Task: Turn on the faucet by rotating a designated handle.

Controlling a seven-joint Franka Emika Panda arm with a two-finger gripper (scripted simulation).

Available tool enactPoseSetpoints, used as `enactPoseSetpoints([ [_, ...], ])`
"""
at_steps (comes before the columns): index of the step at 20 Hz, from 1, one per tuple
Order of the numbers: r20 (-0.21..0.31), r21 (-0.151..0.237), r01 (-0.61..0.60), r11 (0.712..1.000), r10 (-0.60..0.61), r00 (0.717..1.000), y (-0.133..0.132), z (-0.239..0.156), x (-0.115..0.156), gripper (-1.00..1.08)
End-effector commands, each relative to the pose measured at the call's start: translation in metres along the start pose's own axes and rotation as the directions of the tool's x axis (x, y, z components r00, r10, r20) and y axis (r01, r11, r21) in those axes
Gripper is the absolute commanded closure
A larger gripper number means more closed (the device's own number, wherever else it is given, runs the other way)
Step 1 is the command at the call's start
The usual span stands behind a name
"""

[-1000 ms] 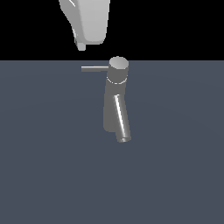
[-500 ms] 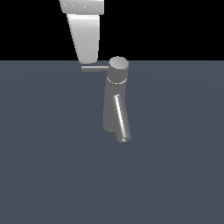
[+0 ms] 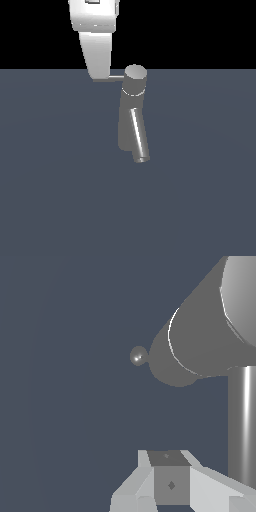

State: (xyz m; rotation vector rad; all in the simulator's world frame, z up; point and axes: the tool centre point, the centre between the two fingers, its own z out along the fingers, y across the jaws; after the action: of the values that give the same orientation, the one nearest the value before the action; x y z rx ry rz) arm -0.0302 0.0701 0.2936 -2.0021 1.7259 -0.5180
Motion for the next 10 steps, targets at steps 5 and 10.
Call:
enactPoseSetpoints([
  [5, -0.005, 0.004, -0.012, 1.0, 0.012, 1.0, -0.0017, 0.0023, 0.0012, 1.08],
  [10, -0.005, 0.004, -0.012, 1.0, 0.012, 1.0, 0.001, 0.0022, 0.0011, 1.08],
])
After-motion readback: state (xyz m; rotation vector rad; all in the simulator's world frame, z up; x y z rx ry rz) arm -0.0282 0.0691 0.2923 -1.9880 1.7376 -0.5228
